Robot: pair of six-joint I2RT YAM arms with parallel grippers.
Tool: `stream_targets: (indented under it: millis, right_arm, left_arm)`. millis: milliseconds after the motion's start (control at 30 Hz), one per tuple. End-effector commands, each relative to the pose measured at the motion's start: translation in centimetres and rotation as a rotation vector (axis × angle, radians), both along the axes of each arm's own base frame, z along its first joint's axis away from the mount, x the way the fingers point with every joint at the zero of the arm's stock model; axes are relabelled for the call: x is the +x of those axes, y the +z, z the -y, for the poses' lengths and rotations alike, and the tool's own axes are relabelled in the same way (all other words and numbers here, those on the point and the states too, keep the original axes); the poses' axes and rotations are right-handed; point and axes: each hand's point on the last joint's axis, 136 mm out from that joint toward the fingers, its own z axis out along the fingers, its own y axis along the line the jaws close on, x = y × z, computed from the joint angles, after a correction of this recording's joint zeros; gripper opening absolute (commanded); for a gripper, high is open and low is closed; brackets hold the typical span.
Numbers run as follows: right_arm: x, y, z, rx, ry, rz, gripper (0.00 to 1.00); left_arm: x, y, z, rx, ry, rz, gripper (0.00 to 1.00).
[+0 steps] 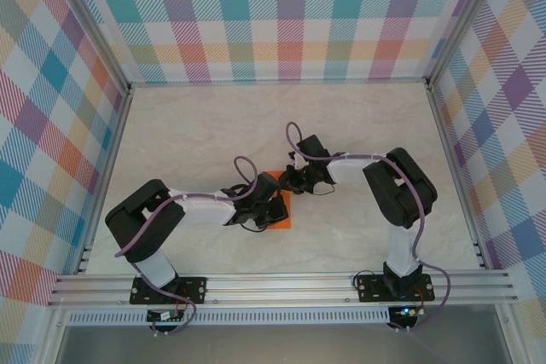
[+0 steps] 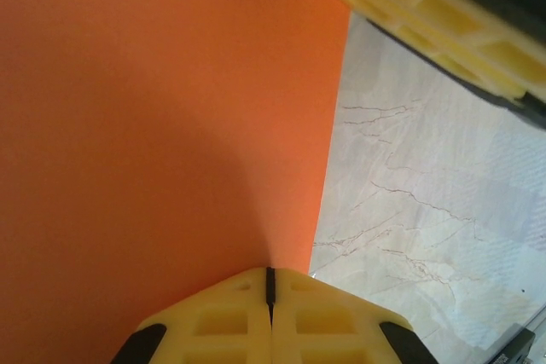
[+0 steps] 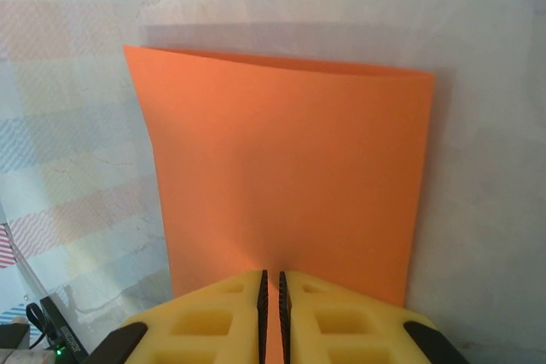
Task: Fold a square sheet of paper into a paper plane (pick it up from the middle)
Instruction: Fold the square sheet of paper in half at the center of the table.
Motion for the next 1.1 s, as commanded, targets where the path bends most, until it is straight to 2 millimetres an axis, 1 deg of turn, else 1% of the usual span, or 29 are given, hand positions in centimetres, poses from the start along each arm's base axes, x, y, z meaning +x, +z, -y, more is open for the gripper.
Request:
stream_targets:
  millis: [0,200,467,567,667,767,867,933,967,1067]
  right_arm:
    - [1.9,-1.2,1.2,-0.005,-0.020,0.055,0.15]
    - [4.8,-1.3,2.3,-0.027,-0.048,0.075,0.15]
    - [8.4,-2.1,3.5,-0.109,-0.101,0.081,0.16]
    - [9.6,-1.2,3.4,-0.097,-0.108,0.102,0.16]
    - [10.3,0.8,3.1,-0.087,-0.100,0.145,0.17]
    - [10.6,2.8,3.4,-0.091,-0.095,0.186,0.19]
    - [10.1,4.7,3.6,-0.083,-0.084,0.217,0.21]
    - [9.2,5.7,4.0,-0.074,-0.083,0.229,0.25]
    - [8.5,6.0,4.4,-0.075,-0.089,0.227,0.29]
    - [6.6,7.0,5.4,-0.076,-0.111,0.224,0.39]
  left_arm:
    - [-2.4,-2.6,-2.6,0.152,-0.030,-0.076,0.03]
    - [-3.1,-2.9,-3.2,0.178,-0.040,-0.101,0.03]
    - [-2.8,-1.9,-3.0,0.173,-0.037,-0.080,0.03]
    - [-2.4,-1.5,-2.6,0.168,-0.045,-0.071,0.03]
    - [-2.0,-0.8,-2.0,0.155,-0.053,-0.051,0.03]
    - [-1.8,-0.4,-1.8,0.147,-0.056,-0.042,0.03]
    - [-1.5,0.3,-1.6,0.136,-0.058,-0.022,0.06]
    - [-0.9,1.4,-1.1,0.131,-0.068,0.009,0.09]
    - [-0.4,2.2,-0.8,0.123,-0.071,0.029,0.11]
    - [0.8,4.7,-0.1,0.095,-0.073,0.089,0.20]
